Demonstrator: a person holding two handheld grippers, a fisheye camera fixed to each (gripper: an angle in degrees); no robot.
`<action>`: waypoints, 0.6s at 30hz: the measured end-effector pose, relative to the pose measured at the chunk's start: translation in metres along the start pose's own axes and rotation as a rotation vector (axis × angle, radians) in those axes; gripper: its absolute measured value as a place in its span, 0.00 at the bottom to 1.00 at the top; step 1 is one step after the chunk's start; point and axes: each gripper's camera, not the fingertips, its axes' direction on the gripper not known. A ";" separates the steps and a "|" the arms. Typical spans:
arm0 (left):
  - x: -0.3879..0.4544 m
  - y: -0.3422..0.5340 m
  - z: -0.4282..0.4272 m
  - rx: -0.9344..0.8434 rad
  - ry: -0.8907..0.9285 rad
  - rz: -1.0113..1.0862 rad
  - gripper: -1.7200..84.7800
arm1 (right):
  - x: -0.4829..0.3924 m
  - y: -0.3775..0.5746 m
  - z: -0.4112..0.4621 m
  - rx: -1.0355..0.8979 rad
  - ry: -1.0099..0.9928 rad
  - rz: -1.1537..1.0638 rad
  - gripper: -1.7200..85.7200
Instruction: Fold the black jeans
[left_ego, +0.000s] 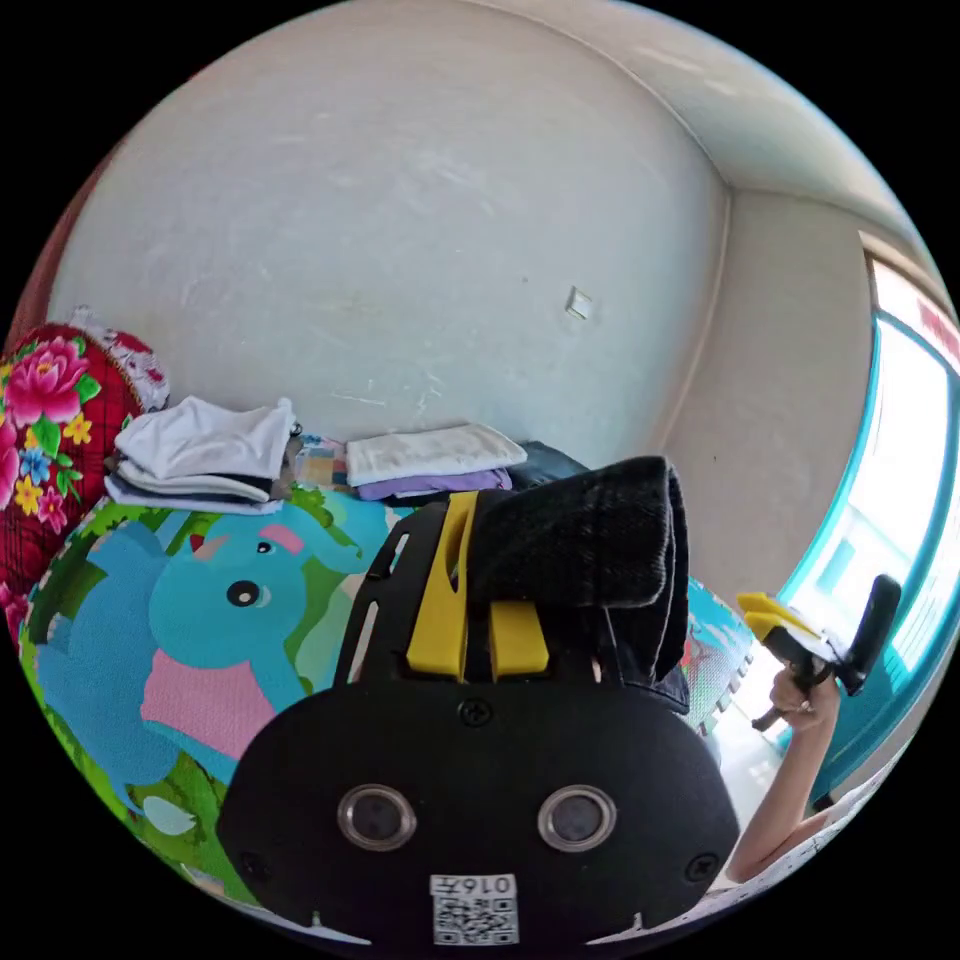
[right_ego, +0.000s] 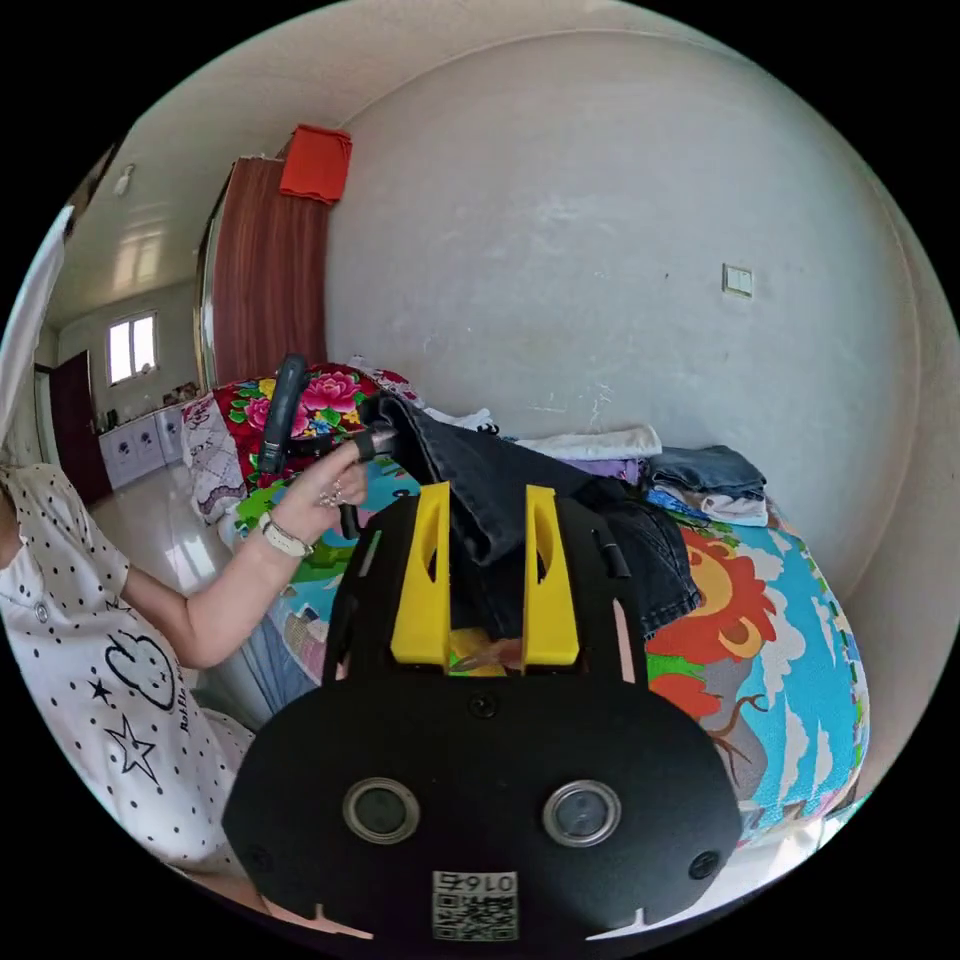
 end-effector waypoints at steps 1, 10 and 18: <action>-0.017 0.005 -0.010 0.027 -0.004 -0.033 0.01 | 0.011 0.006 0.005 -0.038 0.021 0.071 0.13; -0.189 0.116 -0.114 -0.102 -0.348 -0.289 0.08 | 0.040 0.024 0.099 -0.295 -0.152 0.305 0.23; -0.186 0.187 -0.150 -0.017 -0.350 -0.106 0.09 | 0.005 -0.012 0.162 -0.270 -0.032 0.349 0.14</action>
